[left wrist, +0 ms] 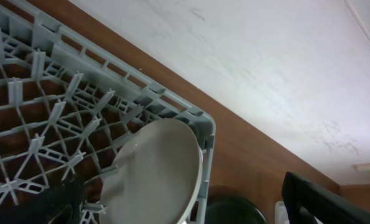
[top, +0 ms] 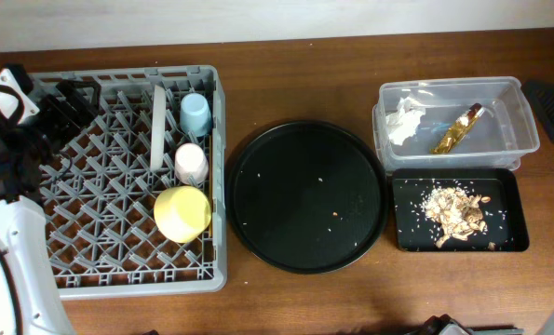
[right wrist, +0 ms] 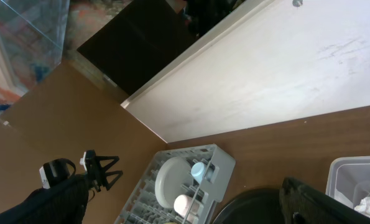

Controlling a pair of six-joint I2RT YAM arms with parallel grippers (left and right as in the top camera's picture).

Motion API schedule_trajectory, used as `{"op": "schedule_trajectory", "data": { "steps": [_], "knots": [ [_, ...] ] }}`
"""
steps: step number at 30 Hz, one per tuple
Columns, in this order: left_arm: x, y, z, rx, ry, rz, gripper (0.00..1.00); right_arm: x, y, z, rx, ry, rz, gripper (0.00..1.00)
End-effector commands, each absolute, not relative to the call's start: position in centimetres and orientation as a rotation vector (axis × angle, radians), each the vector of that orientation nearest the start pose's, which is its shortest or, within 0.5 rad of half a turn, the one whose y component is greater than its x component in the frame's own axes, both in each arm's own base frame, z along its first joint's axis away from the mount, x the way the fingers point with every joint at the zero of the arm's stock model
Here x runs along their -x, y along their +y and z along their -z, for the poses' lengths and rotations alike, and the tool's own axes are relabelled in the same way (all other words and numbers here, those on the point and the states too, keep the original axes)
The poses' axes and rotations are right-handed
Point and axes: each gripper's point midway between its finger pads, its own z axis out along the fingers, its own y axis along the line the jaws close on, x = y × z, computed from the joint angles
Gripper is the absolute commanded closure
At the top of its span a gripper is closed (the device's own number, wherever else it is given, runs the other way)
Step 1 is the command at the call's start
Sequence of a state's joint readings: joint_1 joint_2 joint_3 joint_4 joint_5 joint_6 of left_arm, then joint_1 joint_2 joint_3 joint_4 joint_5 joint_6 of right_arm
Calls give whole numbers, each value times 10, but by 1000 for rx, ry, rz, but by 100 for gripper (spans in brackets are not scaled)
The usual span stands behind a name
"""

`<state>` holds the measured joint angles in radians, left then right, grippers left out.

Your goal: Sort waste into correct bins and load items into the dishwasher rack

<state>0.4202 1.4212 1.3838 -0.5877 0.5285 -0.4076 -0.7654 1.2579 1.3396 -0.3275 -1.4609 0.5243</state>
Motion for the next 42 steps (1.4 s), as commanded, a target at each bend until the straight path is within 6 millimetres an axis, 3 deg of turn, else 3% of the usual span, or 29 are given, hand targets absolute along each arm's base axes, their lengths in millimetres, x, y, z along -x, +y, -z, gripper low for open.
{"op": "schedule_trajectory", "data": {
  "steps": [1, 7, 10, 13, 14, 16, 18, 20, 21, 22, 25, 27, 29, 31, 32, 35, 40, 42],
  "knots": [
    [-408, 93, -293, 598, 2074, 537, 1, -310, -61, -425, -47, 1715, -1123, 1],
    [-408, 93, -293, 598, 2074, 536, 1, -311, -56, -424, -36, 1719, -1138, 1],
    [-408, 93, -293, 598, 2074, 537, 1, -311, 0, -430, 127, 1740, -1243, 1],
    [-408, 93, -293, 598, 2074, 537, 1, -276, 96, -445, 445, 1728, -1406, 1],
    [-408, 93, -293, 598, 2074, 537, 1, -244, 140, -454, 623, 1698, -1494, 1],
    [-408, 93, -293, 598, 2074, 536, 1, -178, 191, -468, 897, 1610, -1610, 1],
    [-408, 93, -293, 598, 2074, 537, 1, -155, 202, -472, 979, 1574, -1643, 1],
    [-408, 93, -293, 598, 2074, 537, 1, -152, 202, -473, 990, 1568, -1647, 1],
    [-408, 93, -293, 598, 2074, 537, 1, -136, 200, -476, 1057, 1539, -1678, 10],
    [-408, 93, -293, 598, 2074, 537, 1, -131, 197, -478, 1062, 1528, -1665, 1],
    [-408, 93, -293, 598, 2074, 536, 1, -114, 194, -488, 1052, 1483, -1586, 1],
    [-408, 93, -293, 598, 2074, 537, 1, -153, 181, -505, 609, 1553, -1374, 1],
    [-408, 93, -293, 598, 2074, 537, 1, -177, 155, -495, 298, 1607, -1202, 1],
    [-408, 93, -293, 598, 2074, 537, 1, -202, 100, -489, -51, 1560, -917, 1],
    [-408, 93, -293, 598, 2074, 537, 1, -200, 92, -484, -87, 1549, -885, 1],
    [-408, 93, -293, 598, 2074, 536, 1, -205, 53, -435, -273, 1543, -698, 1],
    [-408, 93, -293, 598, 2074, 537, 1, -205, 34, -382, -215, 1354, -562, 1],
    [-408, 93, -293, 598, 2074, 537, 1, -211, 23, -351, -242, 1330, -508, 1]
  ]
}}
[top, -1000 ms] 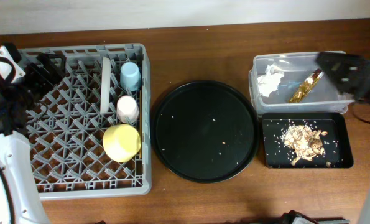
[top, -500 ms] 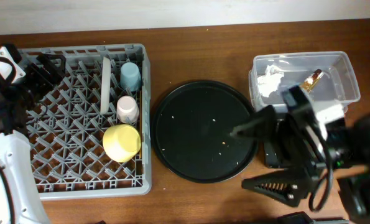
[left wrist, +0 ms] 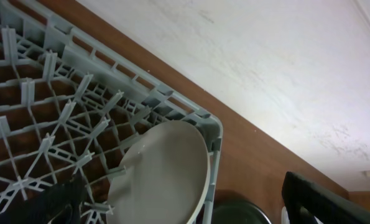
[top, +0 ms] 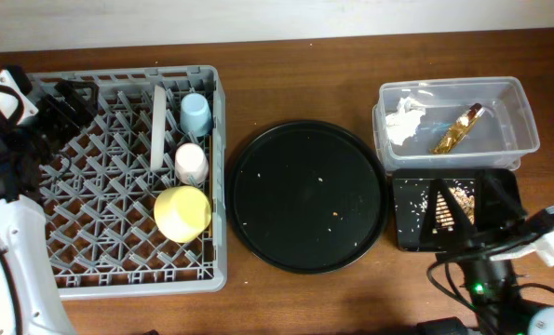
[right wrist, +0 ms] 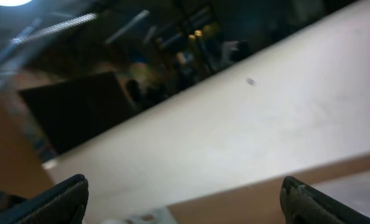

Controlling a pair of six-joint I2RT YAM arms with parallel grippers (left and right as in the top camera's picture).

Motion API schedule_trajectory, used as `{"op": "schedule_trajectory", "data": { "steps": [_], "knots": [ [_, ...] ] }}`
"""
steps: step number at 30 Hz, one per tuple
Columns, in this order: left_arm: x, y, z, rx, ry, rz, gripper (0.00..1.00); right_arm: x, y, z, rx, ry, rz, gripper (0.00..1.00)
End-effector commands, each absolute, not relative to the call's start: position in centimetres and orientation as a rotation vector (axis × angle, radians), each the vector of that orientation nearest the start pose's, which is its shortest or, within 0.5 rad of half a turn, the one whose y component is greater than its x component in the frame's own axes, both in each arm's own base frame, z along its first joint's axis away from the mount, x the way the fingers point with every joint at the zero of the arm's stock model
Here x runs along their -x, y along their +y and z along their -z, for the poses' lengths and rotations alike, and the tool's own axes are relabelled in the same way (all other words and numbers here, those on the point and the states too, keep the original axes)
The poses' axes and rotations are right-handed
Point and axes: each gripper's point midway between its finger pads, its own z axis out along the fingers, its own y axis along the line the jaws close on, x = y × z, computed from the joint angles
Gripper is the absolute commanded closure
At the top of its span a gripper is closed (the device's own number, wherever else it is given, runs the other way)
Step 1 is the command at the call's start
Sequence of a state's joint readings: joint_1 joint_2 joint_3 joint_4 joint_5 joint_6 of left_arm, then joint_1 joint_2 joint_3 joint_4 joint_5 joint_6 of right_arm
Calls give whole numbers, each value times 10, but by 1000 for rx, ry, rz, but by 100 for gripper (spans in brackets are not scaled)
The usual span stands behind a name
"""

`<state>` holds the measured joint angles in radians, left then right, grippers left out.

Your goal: Sort waste into correct bins and load items into the dishwasher rack

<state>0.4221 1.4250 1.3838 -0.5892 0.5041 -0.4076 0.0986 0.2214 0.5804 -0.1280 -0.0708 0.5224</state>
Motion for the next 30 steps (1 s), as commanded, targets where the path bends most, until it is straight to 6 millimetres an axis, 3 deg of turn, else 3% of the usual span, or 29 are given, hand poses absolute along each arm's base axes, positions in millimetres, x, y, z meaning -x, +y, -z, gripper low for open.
{"op": "schedule_trajectory", "data": {
  "steps": [1, 3, 6, 7, 9, 10, 12, 16, 30],
  "knots": [
    [-408, 93, -293, 598, 2074, 537, 1, -213, 18, -335, -243, 1319, -472, 1],
    [-408, 93, -293, 598, 2074, 537, 1, -217, 11, -298, -231, 1282, -417, 1],
    [-408, 93, -293, 598, 2074, 537, 1, -233, 11, -258, -201, 1257, -389, 1],
    [-408, 93, -293, 598, 2074, 536, 1, -237, 16, -240, -134, 1305, -331, 1],
    [-408, 93, -293, 598, 2074, 537, 1, -237, 26, -237, 45, 1316, -206, 1],
    [-408, 93, -293, 598, 2074, 537, 1, -239, 33, -224, 179, 1360, -109, 1],
    [-408, 93, -293, 598, 2074, 536, 1, -243, 33, -163, 326, 1584, 16, 1],
    [-408, 93, -293, 598, 2074, 537, 1, -244, 31, -160, 419, 1578, 126, 1],
    [-408, 93, -293, 598, 2074, 537, 1, -244, 31, -160, 419, 1579, 125, 1]
  ]
}}
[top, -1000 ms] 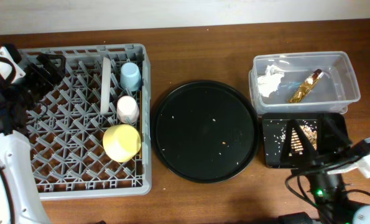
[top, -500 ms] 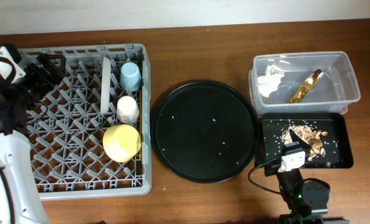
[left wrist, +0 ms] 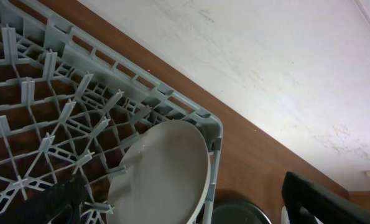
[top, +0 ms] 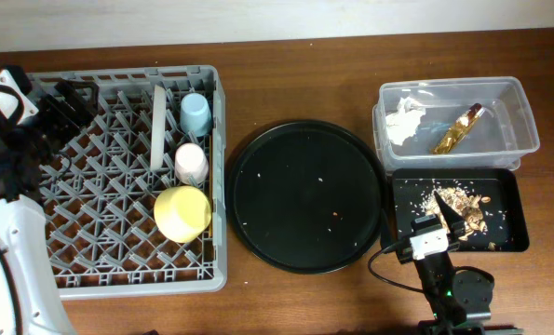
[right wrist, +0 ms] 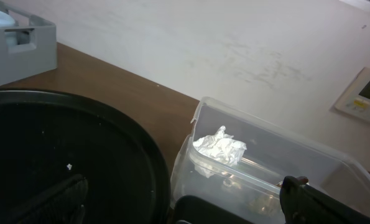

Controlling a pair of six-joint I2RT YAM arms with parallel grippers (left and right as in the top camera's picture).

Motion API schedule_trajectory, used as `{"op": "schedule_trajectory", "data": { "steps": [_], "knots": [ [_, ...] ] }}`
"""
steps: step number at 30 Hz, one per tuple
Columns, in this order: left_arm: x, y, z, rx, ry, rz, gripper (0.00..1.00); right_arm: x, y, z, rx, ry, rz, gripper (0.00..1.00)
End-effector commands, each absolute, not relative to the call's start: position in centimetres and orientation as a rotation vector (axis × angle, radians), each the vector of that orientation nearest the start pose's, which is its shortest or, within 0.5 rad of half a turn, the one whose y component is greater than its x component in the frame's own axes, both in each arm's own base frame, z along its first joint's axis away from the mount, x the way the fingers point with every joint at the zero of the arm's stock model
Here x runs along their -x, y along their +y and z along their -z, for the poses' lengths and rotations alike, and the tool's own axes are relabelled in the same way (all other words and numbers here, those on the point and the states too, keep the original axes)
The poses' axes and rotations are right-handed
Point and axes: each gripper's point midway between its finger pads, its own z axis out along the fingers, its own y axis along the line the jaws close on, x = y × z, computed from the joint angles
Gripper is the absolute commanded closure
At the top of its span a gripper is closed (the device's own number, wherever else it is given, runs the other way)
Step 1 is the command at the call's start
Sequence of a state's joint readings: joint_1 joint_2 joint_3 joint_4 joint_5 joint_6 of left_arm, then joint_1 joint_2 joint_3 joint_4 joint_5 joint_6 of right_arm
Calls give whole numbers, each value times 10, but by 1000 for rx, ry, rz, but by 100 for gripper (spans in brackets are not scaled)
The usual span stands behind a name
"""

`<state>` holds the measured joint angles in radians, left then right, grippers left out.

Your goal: Sort waste into correct bins and load items into the dishwasher rack

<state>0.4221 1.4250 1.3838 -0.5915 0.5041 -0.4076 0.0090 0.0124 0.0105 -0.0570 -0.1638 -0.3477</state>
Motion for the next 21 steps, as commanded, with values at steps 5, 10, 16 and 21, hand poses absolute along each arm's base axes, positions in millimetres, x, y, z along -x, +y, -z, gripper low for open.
{"op": "schedule_trajectory", "data": {
  "steps": [5, 10, 16, 21],
  "knots": [
    [-408, 93, -293, 598, 2074, 537, 1, -244, 31, -160, 419, 1579, 125, 1],
    [-388, 78, -316, 567, 2057, 535, 1, -244, 31, -160, 420, 1578, 124, 2],
    [-290, -31, -424, 177, 1847, 554, 1, -244, 31, -160, 419, 1579, 125, 1],
    [-204, -26, -334, 301, 2012, 440, 1, -244, 31, -160, 419, 1579, 125, 1]
  ]
}}
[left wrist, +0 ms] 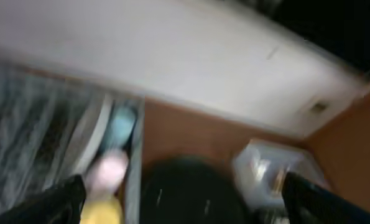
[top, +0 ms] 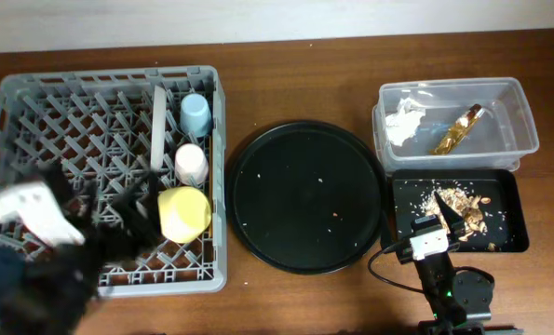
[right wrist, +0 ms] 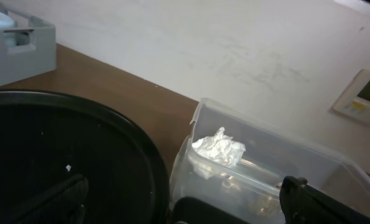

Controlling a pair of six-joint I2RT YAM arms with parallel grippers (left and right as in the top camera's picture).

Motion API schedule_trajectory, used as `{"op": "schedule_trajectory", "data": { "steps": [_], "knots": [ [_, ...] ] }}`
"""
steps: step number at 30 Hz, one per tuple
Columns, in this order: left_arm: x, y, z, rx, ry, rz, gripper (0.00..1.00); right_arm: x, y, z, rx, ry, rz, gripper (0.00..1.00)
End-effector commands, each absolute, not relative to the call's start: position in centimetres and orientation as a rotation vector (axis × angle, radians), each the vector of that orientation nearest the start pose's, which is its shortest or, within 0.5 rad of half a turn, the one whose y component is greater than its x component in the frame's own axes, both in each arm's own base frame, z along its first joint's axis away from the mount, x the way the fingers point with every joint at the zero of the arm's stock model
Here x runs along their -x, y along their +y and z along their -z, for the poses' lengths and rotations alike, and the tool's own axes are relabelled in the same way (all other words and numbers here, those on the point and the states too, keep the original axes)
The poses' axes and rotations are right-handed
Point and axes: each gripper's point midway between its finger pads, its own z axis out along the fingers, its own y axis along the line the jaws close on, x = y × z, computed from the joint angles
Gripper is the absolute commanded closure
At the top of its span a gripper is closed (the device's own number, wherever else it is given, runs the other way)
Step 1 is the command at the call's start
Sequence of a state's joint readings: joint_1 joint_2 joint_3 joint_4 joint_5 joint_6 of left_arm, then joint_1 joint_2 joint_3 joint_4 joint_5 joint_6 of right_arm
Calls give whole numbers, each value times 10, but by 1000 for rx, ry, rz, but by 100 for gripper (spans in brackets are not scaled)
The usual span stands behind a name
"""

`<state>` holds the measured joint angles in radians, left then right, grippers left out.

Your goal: Sort waste into correct bins and load items into the dishwasher rack

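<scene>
The grey dishwasher rack [top: 34,112] at the left holds an upright white plate [top: 155,126], a blue cup [top: 195,113], a pale pink cup [top: 191,164] and a yellow cup [top: 183,212]. My left gripper [top: 104,219] is a blur over the rack's near left corner, open and holding nothing; its wrist view is smeared. The clear bin [top: 528,140] contains a crumpled tissue [right wrist: 219,148] and a gold wrapper [top: 456,128]. Food scraps [top: 458,203] lie in the black rectangular tray [top: 407,237]. My right gripper [top: 435,223] sits low at that tray's near edge, open and empty.
A round black tray [top: 306,195] with a few crumbs lies between the rack and the bins. The right arm's base and cable [top: 449,288] are at the table's front edge. A wall runs behind the table.
My left arm has moved from the rack's far left corner to its near left corner, and its view is now blurred by motion. The right arm has not moved.
At first the left gripper hung open at the rack's far left corner and the right arm was off the overhead view. Then the right gripper stood over the scraps tray, later low at its near edge. The left gripper is now at the rack's front.
</scene>
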<state>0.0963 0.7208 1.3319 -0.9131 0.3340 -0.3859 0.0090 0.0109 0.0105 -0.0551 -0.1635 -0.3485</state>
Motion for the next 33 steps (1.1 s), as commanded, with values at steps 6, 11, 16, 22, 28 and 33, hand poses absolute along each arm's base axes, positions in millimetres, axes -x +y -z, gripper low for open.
{"op": "schedule_trajectory", "data": {
  "steps": [6, 11, 16, 22, 28, 33],
  "knots": [
    [-229, -17, -304, 167, 1445, 385, 1, -244, 31, -160, 419, 1579, 125, 1],
    [-228, 3, -278, 253, 1243, 310, 1, -244, 31, -160, 419, 1579, 125, 1],
    [-241, 4, -228, 272, 1333, 293, 1, -244, 31, -160, 419, 1579, 124, 1],
    [-246, 0, -156, -40, 1650, -45, 1, -244, 31, -160, 419, 1579, 125, 1],
    [-246, 0, -156, -53, 1651, -58, 1, -244, 31, -160, 419, 1579, 125, 1],
    [-246, 0, -156, -54, 1650, -57, 1, -244, 31, -160, 419, 1579, 125, 1]
  ]
}}
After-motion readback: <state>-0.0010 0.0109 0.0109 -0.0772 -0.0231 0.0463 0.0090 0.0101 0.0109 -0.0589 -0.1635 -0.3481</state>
